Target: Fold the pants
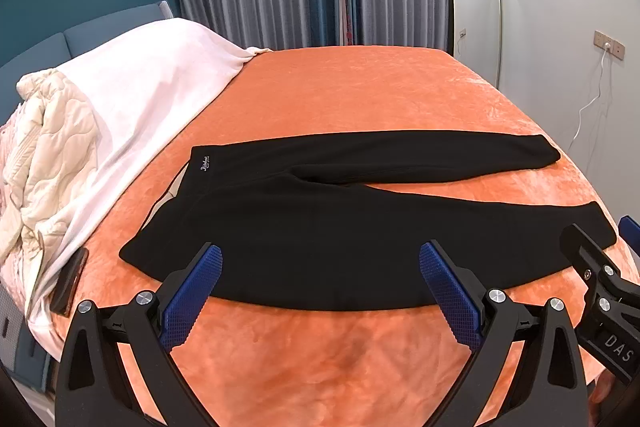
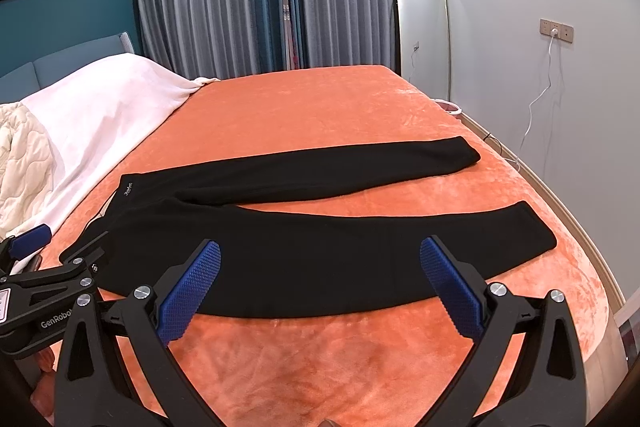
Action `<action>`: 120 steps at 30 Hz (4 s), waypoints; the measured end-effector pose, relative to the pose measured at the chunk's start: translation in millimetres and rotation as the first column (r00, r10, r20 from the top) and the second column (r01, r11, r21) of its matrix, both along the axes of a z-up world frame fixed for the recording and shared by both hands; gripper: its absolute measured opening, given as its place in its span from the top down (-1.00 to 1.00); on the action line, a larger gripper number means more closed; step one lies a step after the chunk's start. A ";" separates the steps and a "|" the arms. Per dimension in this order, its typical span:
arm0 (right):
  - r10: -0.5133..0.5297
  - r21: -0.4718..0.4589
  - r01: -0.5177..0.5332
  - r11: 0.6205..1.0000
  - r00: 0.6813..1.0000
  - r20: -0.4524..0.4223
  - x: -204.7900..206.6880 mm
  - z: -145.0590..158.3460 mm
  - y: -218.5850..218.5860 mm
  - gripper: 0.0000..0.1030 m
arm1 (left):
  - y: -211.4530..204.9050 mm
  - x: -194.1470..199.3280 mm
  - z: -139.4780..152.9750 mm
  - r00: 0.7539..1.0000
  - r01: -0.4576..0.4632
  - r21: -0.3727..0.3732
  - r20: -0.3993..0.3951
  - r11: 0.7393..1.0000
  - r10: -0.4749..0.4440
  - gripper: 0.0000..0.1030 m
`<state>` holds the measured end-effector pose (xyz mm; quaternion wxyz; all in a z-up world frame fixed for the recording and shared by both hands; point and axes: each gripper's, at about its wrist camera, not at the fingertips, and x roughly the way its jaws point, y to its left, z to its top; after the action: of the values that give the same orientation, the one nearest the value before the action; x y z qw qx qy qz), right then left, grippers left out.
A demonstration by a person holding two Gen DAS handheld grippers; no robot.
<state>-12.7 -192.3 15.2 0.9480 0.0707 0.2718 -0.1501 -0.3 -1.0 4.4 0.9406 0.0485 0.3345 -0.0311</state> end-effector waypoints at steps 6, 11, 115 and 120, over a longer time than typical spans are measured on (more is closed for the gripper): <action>0.003 -0.001 -0.003 1.000 1.000 -0.004 2.1 -1.9 0.8 -0.91 | -1.9 0.5 -0.6 1.000 0.000 0.001 -0.002 1.000 0.000 -0.89; 0.005 0.007 -0.005 1.000 1.000 -0.015 9.3 -6.9 -0.1 -0.91 | -4.5 6.8 -3.4 1.000 -0.001 0.006 -0.011 1.000 0.001 -0.89; -0.095 -0.144 0.061 0.988 0.965 -0.244 -96.0 -140.6 -360.8 0.49 | 157.9 70.9 -86.0 0.957 -0.065 -0.090 -0.287 0.994 0.036 -0.09; -0.072 0.277 0.081 0.958 0.997 -0.040 -100.0 -102.2 -392.8 0.02 | 125.3 73.2 -80.9 0.961 -0.016 -0.117 -0.278 0.993 -0.017 -0.09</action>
<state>-112.7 -585.1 -87.0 0.9180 0.2113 0.3012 -0.1481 72.8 124.3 -76.4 0.8856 -0.0122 0.4608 -0.0575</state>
